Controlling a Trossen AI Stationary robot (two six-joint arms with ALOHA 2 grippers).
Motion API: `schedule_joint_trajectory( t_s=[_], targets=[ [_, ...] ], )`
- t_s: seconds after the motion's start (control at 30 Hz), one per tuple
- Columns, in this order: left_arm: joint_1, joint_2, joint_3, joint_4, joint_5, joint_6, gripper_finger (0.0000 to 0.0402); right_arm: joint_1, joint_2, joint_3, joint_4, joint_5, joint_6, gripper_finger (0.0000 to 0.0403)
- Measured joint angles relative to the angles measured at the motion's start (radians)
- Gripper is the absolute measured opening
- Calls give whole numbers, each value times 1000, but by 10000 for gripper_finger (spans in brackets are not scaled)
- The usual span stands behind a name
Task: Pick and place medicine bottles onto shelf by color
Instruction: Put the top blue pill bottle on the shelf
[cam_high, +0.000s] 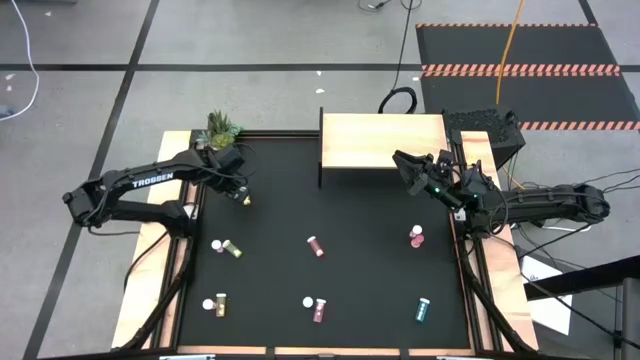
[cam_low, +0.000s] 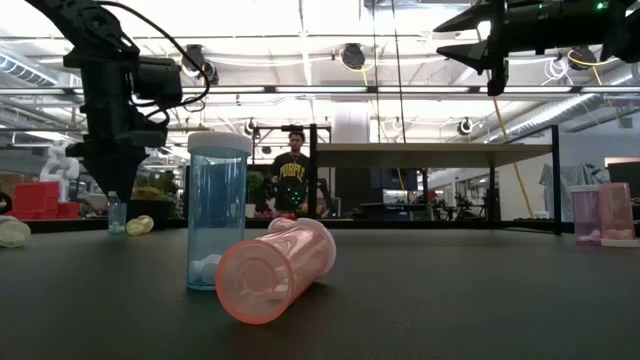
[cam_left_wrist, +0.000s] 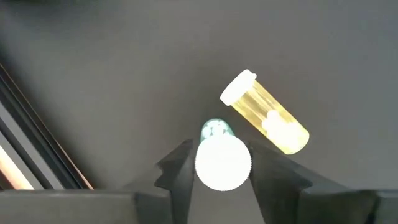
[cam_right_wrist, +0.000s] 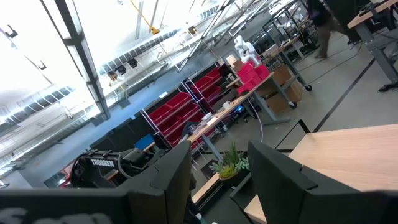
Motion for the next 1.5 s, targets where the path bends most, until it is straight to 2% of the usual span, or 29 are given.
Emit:
schedule_joint_trajectory(
  t_s=[0.13,0.27,0.5,0.6,0.7,1.03,1.3,1.4,1.5],
  targets=[
    [0,0,0,0,1,0,118,0,0,0,0,0,0,155],
    [0,0,15,-23,40,0,128,0,-1,0,0,0,1,155],
    [0,0,198,-120,72,38,127,0,-16,0,0,0,-26,155],
    [0,16,332,-137,72,70,119,0,-21,0,0,-1,-42,155],
    [0,84,488,-161,70,104,117,0,-22,0,0,-5,-56,155],
    [0,504,1140,-346,66,266,115,0,-24,1,-6,-55,-74,155],
    [-6,794,1627,-352,65,317,114,0,-24,1,-156,-51,-43,155],
    [-19,889,1726,-346,64,322,114,0,-23,1,-192,-52,-20,155],
    [-34,922,1706,-283,76,309,114,0,-24,1,-216,-51,-5,155]
  ],
)
